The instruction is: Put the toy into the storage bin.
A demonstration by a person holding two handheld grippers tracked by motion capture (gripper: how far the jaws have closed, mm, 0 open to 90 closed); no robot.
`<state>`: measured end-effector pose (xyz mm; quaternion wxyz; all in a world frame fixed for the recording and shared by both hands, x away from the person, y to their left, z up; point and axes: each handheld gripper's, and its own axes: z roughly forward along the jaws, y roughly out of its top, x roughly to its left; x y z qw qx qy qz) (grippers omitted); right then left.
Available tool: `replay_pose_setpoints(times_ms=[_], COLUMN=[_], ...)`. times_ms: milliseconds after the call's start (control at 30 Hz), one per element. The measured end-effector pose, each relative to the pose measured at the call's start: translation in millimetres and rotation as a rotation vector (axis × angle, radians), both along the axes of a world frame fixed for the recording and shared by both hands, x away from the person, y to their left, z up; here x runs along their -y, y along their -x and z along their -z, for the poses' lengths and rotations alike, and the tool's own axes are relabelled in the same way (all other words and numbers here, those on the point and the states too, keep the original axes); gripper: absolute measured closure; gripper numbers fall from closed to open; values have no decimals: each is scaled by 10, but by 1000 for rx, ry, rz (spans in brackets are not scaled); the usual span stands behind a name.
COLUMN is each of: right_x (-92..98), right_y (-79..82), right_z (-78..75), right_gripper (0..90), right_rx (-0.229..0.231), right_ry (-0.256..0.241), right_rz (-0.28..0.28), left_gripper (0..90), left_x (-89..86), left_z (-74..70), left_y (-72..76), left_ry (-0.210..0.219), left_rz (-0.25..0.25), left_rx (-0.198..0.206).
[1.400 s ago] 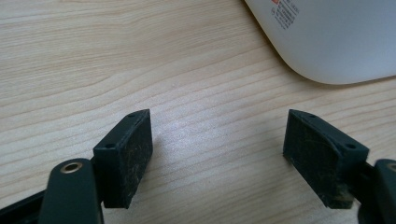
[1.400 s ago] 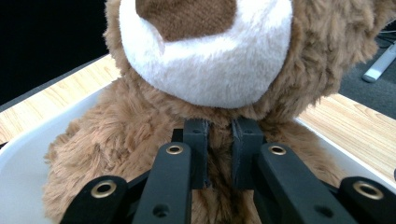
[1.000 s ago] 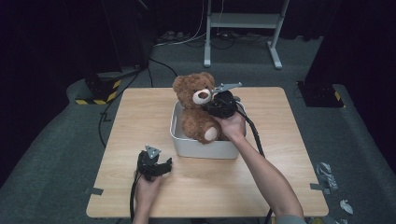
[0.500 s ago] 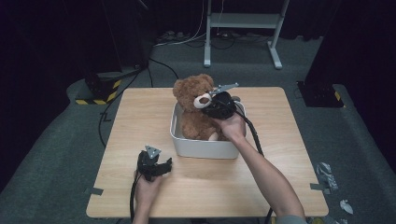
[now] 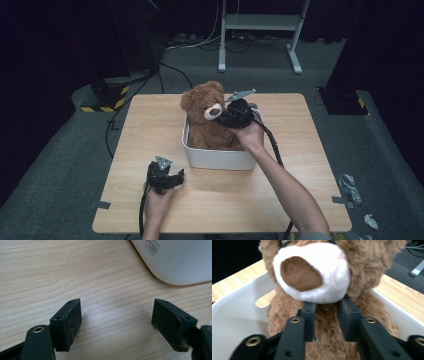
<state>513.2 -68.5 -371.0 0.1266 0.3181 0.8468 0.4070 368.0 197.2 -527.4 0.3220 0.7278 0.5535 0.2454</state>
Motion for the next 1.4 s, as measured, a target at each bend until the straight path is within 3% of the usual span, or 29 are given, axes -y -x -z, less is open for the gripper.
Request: replay_pose_setpoints(times_ms=[200, 367, 733, 1400], right_x=[61, 106, 319, 554], right_y=[13, 46, 184, 336], right_z=[-20, -57, -161, -226], right_gripper=[553, 511, 509, 486], right_rx=[-1, 9, 76, 122], right_ry=[-11, -22, -128, -176], right_rz=[21, 21, 45, 64], left_gripper=[239, 239, 239, 239], left_x=[0, 0, 2, 1], left_z=[1, 0, 3, 3], left_y=[0, 0, -1, -1], left_ry=[-1, -1, 0, 1], left_rz=[0, -1, -1, 0], left_rx=[1, 1, 4, 3])
